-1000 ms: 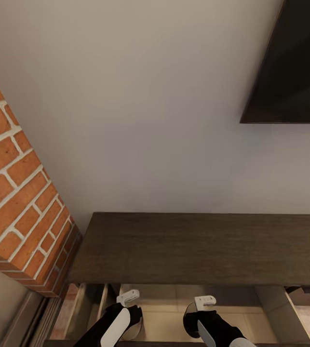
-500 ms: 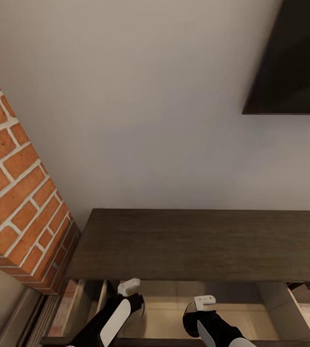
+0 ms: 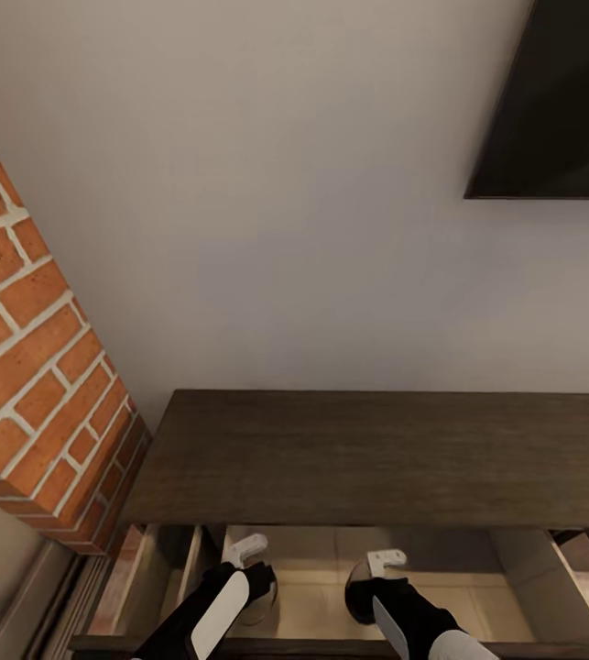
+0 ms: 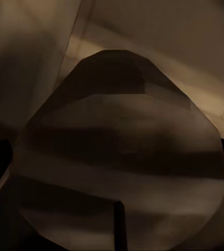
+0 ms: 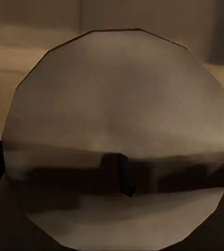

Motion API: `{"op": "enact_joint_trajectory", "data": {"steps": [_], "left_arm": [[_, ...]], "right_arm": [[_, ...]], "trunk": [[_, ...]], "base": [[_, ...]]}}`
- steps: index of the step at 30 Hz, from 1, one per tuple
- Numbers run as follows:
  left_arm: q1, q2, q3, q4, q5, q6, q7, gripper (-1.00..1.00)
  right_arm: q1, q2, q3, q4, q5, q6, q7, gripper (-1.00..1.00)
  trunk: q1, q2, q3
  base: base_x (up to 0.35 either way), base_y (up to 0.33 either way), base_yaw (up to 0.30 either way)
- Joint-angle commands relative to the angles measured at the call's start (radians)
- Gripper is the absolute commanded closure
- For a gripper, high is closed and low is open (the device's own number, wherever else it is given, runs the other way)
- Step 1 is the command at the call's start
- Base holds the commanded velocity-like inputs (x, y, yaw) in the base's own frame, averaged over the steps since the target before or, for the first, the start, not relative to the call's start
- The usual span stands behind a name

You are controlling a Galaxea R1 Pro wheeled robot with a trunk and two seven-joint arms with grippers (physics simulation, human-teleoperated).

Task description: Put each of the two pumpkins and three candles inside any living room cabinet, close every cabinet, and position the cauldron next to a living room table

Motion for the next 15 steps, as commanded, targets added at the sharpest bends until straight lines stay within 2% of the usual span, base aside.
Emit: {"op": "enact_joint_trajectory", "data": {"steps": [1,3,4,7,15], "left_arm": [[0.0,0.009,0.001,0.001,-0.018,0.002,0.006,1.0],[0.0,0.011,0.003,0.0,-0.018,-0.002,0.006,1.0],[0.006,0.006,-0.003,-0.006,0.0,-0.014,-0.004,1.0],[0.011,0.011,-0.001,-0.007,0.02,-0.011,-0.01,1.0],[0.006,0.023,0.0,-0.005,0.092,-0.006,-0.011,1.0]], "right_arm": [[-0.001,0.0,0.0,-0.001,0.0,0.0,-0.001,1.0],[-0.002,-0.001,0.0,-0.003,0.001,-0.002,-0.001,1.0],[-0.007,0.001,-0.003,0.003,-0.004,0.004,0.002,1.0],[-0.025,0.003,0.0,0.008,-0.01,0.021,0.001,1.0],[-0.034,0.004,0.003,0.007,-0.004,-0.004,0.002,1.0]], "trunk": [[0.0,0.0,0.0],[0.0,0.0,0.0],[0.0,0.0,0.0],[0.0,0.0,0.0],[0.0,0.0,0.0]], "base": [[0.0,0.0,0.0],[0.0,0.0,0.0],[0.0,0.0,0.0],[0.0,0.0,0.0],[0.0,0.0,0.0]]}}
